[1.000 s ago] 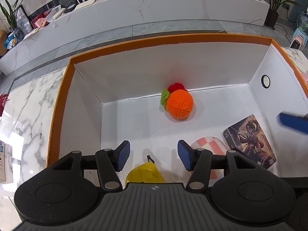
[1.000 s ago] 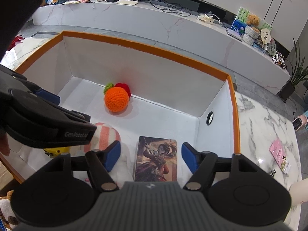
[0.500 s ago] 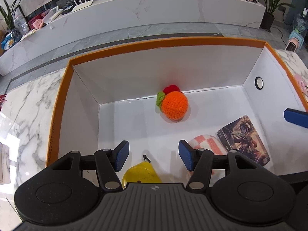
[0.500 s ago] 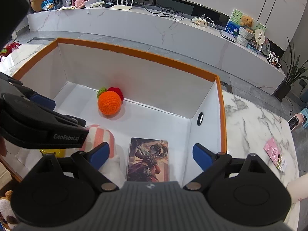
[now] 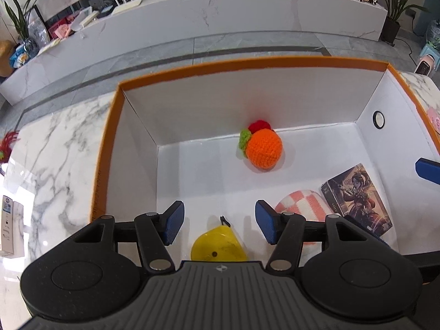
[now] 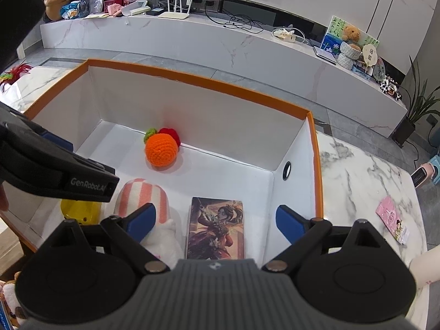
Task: Organize objects
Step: 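Withdraw both grippers up and away from the orange box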
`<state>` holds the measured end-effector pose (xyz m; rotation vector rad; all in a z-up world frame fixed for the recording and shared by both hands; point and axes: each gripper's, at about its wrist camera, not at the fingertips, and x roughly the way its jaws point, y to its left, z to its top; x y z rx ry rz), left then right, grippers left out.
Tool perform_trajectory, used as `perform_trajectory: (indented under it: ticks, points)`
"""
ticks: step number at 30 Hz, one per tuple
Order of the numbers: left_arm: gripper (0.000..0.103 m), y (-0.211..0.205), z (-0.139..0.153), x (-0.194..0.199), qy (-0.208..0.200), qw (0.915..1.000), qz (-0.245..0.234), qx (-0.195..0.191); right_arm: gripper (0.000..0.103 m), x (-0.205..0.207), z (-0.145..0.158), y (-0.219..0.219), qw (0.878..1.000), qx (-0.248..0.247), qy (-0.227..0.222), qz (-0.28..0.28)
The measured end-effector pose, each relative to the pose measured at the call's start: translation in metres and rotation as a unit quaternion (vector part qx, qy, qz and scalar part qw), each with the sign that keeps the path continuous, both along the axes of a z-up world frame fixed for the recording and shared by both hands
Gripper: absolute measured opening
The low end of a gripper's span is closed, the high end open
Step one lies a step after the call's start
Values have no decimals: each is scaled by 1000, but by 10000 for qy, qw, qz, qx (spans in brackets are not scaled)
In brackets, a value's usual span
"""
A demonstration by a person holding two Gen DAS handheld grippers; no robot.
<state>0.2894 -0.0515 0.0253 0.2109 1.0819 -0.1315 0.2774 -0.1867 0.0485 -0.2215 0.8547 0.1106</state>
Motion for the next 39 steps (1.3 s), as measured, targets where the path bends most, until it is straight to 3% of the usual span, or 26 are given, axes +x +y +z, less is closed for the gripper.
perform_trajectory:
  ticks: [7,18,30,39]
  points:
    - [67,2,11,-5,-265,9995,-51,-136,95,-4,3,1,10000,-19,-37,30]
    - [67,-3,28,-21,-827,9962,-283,-18,96,-16,13,6,9997,56,-149,157]
    - [67,1,43,-39,-1078,9931,-424,-160,97,-32,29,6,9994,62,-308,154]
    - [67,33,60,-66,-1146,9882,-440,-912,98,-57,46,-3,9986,35,-481,228]
